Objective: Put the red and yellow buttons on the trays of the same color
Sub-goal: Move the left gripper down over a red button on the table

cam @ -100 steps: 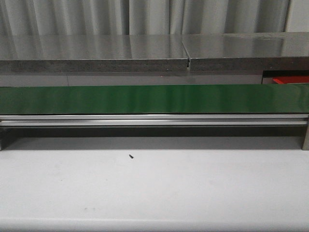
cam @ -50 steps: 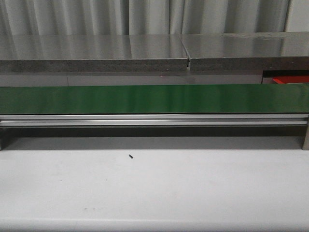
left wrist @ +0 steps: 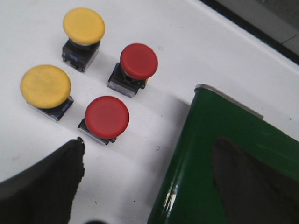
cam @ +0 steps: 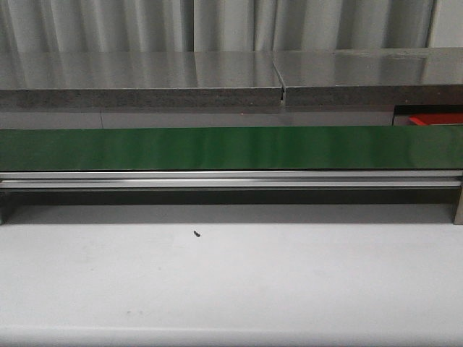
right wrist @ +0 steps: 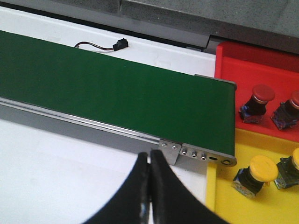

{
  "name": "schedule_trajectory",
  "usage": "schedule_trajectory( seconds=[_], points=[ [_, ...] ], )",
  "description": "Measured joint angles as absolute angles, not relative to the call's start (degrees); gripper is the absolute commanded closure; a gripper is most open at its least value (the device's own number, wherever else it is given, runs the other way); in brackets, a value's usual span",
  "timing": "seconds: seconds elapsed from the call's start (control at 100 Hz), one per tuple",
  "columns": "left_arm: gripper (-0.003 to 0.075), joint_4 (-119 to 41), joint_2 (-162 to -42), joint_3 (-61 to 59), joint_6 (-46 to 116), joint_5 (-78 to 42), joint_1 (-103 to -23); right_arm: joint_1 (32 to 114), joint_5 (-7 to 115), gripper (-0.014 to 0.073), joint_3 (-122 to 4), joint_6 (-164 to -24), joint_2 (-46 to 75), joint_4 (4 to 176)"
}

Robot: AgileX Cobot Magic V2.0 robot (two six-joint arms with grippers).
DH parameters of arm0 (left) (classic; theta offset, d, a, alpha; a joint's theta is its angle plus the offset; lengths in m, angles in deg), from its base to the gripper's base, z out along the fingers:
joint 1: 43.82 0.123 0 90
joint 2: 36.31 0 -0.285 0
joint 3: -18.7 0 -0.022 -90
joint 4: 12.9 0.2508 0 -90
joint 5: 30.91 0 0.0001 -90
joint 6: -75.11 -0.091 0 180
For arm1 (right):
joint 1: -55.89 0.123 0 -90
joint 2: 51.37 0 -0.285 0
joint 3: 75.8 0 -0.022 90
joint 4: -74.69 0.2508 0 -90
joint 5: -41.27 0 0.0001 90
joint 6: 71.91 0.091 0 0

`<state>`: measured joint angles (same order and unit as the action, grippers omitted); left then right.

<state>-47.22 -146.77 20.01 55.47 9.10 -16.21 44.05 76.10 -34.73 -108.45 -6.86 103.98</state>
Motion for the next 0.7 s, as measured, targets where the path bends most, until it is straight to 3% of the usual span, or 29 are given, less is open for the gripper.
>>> schedule_trajectory(
  seconds=[0.7],
  points=[
    [0.0195,-46.96,-155.52,20.91,56.25,3.68,-16.21,44.05,76.1,0.066,-34.73,-108.45,-6.86,103.98]
  ],
)
